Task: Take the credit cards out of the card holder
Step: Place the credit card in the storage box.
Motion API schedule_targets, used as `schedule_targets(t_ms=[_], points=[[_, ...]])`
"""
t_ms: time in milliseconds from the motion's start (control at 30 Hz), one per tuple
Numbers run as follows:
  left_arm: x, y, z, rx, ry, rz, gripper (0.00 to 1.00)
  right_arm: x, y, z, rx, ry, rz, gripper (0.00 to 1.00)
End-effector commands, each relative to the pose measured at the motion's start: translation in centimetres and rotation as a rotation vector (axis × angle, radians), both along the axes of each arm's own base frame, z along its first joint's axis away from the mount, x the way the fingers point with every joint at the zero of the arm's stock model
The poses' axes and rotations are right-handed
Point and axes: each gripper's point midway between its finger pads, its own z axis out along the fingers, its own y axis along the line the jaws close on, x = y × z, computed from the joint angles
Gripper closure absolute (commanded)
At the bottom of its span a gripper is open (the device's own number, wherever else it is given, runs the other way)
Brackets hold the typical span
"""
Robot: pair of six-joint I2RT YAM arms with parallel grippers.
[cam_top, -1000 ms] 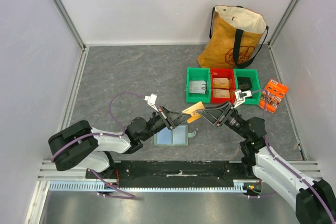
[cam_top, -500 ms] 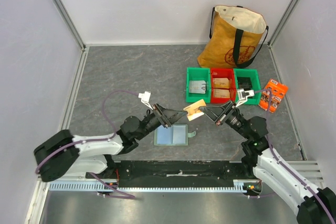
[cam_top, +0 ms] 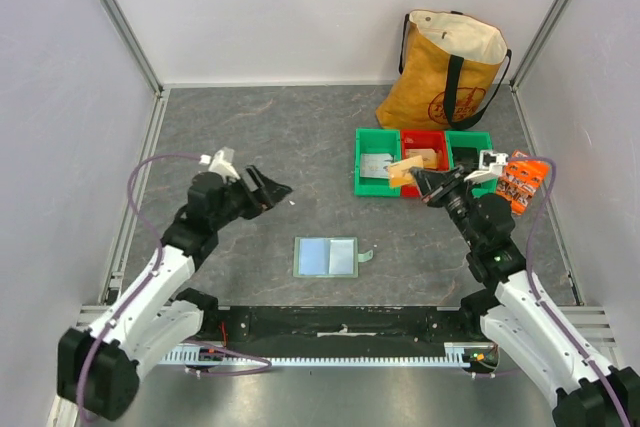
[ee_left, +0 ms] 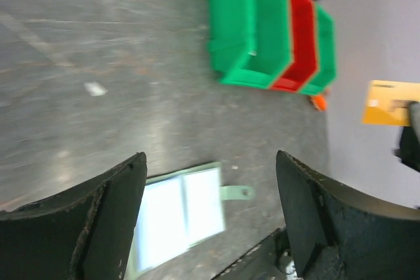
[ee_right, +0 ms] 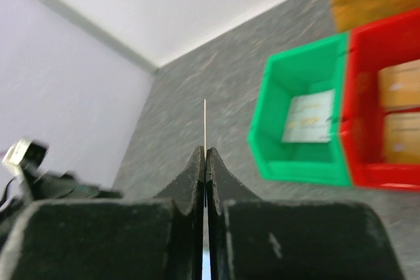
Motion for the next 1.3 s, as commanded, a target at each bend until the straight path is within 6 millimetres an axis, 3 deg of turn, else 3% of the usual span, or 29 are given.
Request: schedule_targets(t_ms=[0,67,167,333,567,700,933,1033,1167,1267], points=[[-2.2,5.0,-0.6,0.122,0.053,-0.071,0.14,3.5,-4.7,1.2,-0.119,-0.014,-0.239,1.0],[-1.8,7.4,-1.1,0.184,0.053,0.007,0.13,5.1,-6.2,0.8,-0.149,0.007,-0.298,1.0],[-1.6,8.1,-1.8,0.2,0.031,0.038,0.12,7.5,-8.3,-0.3,-0.175,0.043,-0.366,1.0],[-1.4,9.9,-1.0,0.289,-0.007,0.099,0.09,11.4,-10.6,-2.4,-0.246,0.096,-0.42,1.0],[-1.5,10.1,-0.9,0.295,-0.019,0.106,0.09,16.4,-8.6,-6.4,-0.252,0.177,-0.315,1.0],[-1.5,10.1,-0.9,0.298,-0.02,0.111,0.09,18.3,-7.5,-8.7,-0.193,0.206,-0.283,0.98],[-1.5,10.4,-0.9,0.302,-0.021,0.121,0.09,19.7,-6.4,-12.1,-0.163,0.293,-0.241,0.81],[-1.5,10.5,-0.8,0.304,-0.024,0.128,0.09,19.2,-7.3,-13.1,-0.216,0.349,-0.273,0.69],[-1.5,10.7,-0.7,0.306,-0.03,0.134,0.09,17.9,-9.7,-12.5,-0.304,0.383,-0.37,0.57],[-1.4,10.8,-0.7,0.304,-0.029,0.143,0.09,16.9,-11.5,-10.5,-0.366,0.372,-0.444,0.5]])
